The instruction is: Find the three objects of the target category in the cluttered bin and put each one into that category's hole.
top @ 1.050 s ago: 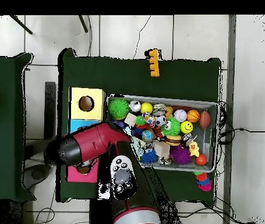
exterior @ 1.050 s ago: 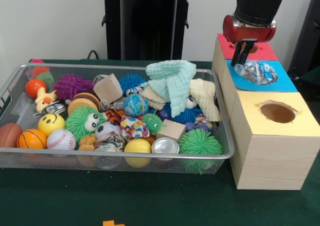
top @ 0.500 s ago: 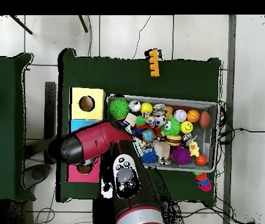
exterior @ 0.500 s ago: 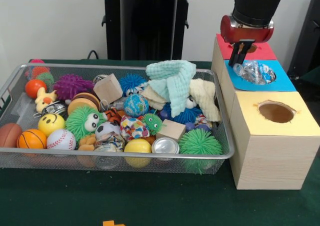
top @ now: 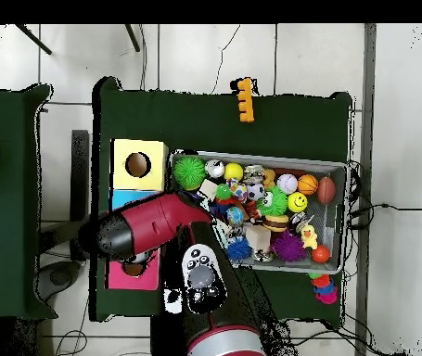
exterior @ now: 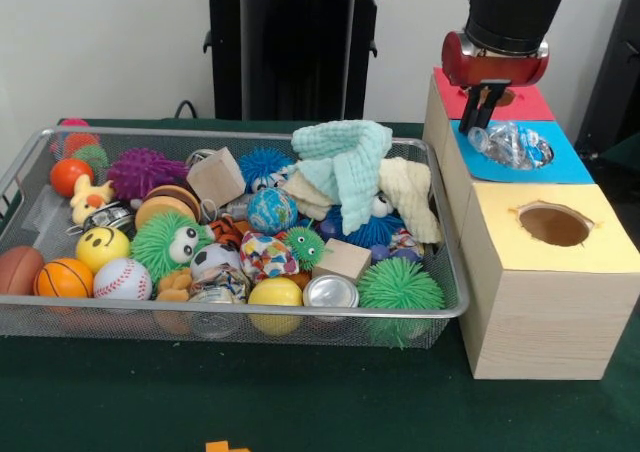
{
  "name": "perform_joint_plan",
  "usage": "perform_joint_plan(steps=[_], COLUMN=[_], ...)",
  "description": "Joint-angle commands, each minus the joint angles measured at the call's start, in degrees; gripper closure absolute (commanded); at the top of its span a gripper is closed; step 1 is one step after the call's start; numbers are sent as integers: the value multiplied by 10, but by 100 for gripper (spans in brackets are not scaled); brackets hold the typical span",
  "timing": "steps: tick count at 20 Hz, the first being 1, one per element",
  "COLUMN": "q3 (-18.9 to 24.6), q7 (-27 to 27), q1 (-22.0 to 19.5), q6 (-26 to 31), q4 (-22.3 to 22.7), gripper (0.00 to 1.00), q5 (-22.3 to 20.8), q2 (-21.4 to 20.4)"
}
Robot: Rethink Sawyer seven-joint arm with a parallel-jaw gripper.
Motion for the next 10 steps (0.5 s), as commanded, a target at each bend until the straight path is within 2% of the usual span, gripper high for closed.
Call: perform_joint_plan(steps=[1, 5, 10], q3=[21, 33, 26], q7=[-5, 21, 84], q1=[-14, 25, 72], q6=[-96, -76, -81], q4=[-24, -95, -168], gripper=[100, 100, 100], q5=[-46, -20, 14], q2=[101, 140, 182])
